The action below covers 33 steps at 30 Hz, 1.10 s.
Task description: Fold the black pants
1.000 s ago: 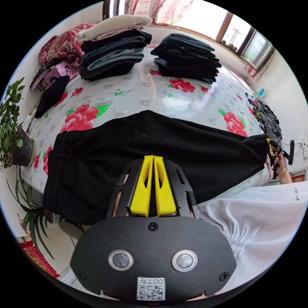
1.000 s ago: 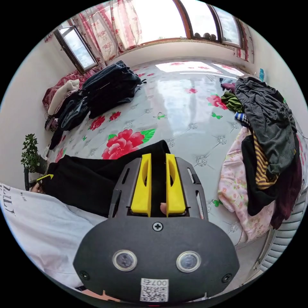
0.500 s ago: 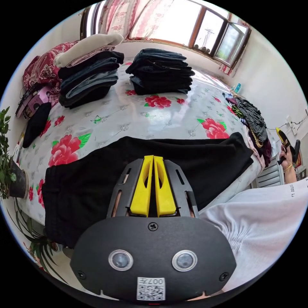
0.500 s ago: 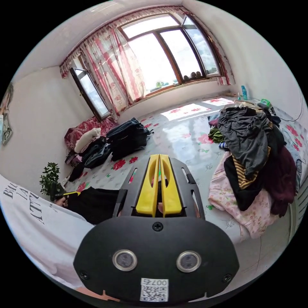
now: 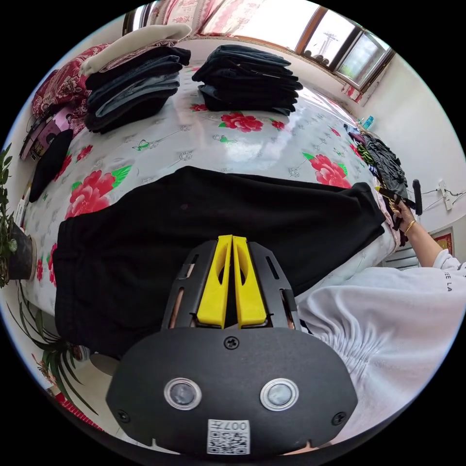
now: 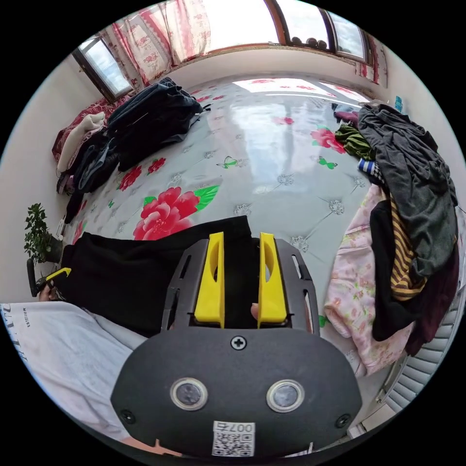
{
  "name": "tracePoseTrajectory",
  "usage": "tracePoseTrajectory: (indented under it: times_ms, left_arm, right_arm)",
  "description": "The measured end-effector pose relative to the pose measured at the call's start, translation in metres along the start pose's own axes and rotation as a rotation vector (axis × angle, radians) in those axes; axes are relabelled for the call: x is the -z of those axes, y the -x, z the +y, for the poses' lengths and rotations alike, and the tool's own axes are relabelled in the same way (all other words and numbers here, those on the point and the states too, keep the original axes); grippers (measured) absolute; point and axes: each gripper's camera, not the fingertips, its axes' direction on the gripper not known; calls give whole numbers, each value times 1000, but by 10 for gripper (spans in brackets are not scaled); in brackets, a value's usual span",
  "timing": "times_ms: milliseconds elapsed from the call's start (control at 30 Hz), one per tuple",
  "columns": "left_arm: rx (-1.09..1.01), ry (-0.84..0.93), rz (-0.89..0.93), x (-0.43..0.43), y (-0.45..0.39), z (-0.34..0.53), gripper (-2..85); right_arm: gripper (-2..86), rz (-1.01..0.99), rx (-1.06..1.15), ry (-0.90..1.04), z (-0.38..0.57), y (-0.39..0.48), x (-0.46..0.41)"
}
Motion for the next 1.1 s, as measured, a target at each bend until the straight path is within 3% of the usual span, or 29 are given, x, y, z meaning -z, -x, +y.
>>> tracePoseTrajectory:
  times_ms: [133, 333, 567, 767, 867, 967, 1033, 1100]
  left_arm:
    - [52, 14, -37, -2, 1, 6, -10]
    - [98, 24, -44, -20, -11, 8, -10]
    - [-16, -62, -38, -7, -52, -27, -10]
    - [-70, -83, -31, -21, -77, -60, -9]
    - [-64, -86, -53, -40, -83, -75, -9]
    - [-60, 59, -126, -92, -81, -91, -9]
    - [-15, 132, -130, -110, -81, -97, -9]
    - [-12, 73, -112, -97, -88, -95, -8]
  right_arm:
    - [33, 38, -11, 58, -7, 6, -12]
    - [2, -39, 10, -232, 37, 25, 82]
    - [-3, -335, 99, -641, 117, 63, 271]
    - [-2, -279, 145, -813, 127, 104, 338]
    - [-2, -40, 64, -865, 106, 109, 338]
    - [0, 260, -69, -699, 54, 74, 269]
    - [2, 190, -93, -501, 28, 44, 209]
    - [11, 28, -99, -322, 23, 23, 153]
